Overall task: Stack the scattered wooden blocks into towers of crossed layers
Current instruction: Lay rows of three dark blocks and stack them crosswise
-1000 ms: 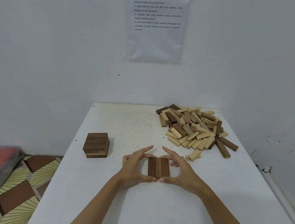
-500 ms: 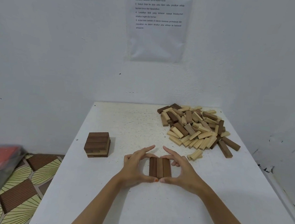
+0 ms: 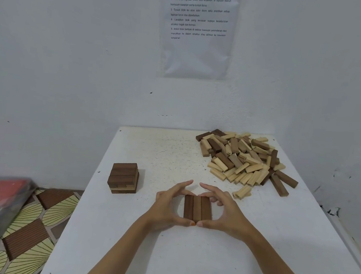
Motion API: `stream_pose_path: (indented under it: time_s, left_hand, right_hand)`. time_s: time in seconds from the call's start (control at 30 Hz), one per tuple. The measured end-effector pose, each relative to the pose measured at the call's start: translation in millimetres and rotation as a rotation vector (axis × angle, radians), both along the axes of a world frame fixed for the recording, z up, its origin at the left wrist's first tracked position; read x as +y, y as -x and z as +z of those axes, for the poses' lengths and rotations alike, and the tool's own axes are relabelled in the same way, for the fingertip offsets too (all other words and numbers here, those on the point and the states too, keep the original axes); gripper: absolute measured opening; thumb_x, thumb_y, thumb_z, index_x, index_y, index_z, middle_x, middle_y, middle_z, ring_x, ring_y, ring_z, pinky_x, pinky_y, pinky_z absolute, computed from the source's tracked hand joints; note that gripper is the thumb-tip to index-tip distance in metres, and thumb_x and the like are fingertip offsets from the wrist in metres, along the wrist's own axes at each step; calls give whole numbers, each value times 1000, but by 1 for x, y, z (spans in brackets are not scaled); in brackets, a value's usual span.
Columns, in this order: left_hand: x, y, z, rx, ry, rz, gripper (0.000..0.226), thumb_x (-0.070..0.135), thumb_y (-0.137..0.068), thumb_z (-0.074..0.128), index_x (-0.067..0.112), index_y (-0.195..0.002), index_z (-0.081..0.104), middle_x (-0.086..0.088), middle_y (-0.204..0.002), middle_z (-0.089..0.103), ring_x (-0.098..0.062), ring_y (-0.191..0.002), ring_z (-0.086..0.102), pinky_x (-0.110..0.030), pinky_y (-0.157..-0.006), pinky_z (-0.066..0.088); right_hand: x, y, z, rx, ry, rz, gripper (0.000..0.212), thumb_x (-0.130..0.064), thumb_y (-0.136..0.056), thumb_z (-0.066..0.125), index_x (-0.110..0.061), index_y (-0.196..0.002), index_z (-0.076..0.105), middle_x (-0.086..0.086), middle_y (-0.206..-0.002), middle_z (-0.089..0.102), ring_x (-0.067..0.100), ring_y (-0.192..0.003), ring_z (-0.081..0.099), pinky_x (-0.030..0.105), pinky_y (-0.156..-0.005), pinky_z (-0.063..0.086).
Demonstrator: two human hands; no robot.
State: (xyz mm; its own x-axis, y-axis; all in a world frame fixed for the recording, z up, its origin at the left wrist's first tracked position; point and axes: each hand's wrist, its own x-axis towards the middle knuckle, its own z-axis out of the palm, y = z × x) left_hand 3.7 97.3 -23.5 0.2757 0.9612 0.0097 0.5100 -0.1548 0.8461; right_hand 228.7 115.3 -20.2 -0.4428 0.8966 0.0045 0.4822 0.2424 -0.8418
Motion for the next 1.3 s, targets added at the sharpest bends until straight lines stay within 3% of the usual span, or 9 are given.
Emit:
stream_pose_path:
  time_s: [0.1, 0.33, 0.73, 0.87, 0.97, 1.13, 1.3]
  left_hand:
    - [-6, 5, 10, -61, 12, 10, 98, 25, -63, 91, 41, -142, 36, 19, -121, 62, 1, -125, 48, -15, -103, 31]
    - [-18, 28, 40, -103, -48, 48, 96, 21, -64, 91, 34, -143, 39, 12, -124, 64, -7, -124, 53, -28, -107, 36]
    - [-30, 90, 81, -100, -103, 141, 96, 21, -63, 91, 37, -143, 39, 13, -126, 63, -8, -125, 53, -30, -106, 40]
    - [-29, 115, 87, -107, -98, 175, 97, 14, -63, 91, 34, -142, 40, 8, -124, 64, -11, -121, 57, -21, -98, 46]
    - [-25, 134, 91, -95, -95, 199, 96, 11, -63, 90, 33, -142, 40, 10, -123, 65, -7, -121, 56, -8, -96, 38]
    - [-15, 166, 90, -37, -97, 229, 96, 16, -63, 91, 35, -142, 40, 16, -124, 64, -2, -130, 45, -20, -106, 25]
    - [-6, 185, 84, -19, -51, 248, 95, 13, -63, 90, 33, -141, 40, 20, -122, 64, 3, -129, 44, -11, -99, 28]
  right_hand:
    - [-4, 6, 9, 29, -26, 7, 94, -37, -59, 91, -49, -137, 41, -27, -119, 59, -2, -120, 45, 22, -93, 39]
    - [-4, 29, 40, 94, -92, 59, 89, -26, -60, 92, -41, -136, 47, -17, -119, 63, 3, -121, 52, 31, -103, 42]
    - [7, 92, 71, 175, -91, 164, 89, -31, -61, 92, -40, -136, 47, -17, -121, 64, 0, -121, 52, 16, -104, 37]
    - [16, 120, 74, 184, -95, 189, 86, -29, -61, 92, -38, -135, 49, -19, -120, 63, -3, -120, 52, 9, -99, 37]
    - [24, 143, 74, 185, -107, 193, 84, -29, -61, 92, -38, -133, 50, -22, -119, 62, -4, -119, 51, 11, -97, 39]
    - [38, 176, 67, 193, -100, 203, 83, -33, -59, 92, -40, -131, 51, -21, -120, 62, -2, -122, 49, 23, -102, 37]
    - [48, 199, 55, 182, -70, 189, 83, -39, -58, 92, -45, -129, 50, -20, -121, 61, -2, -123, 48, 26, -104, 35]
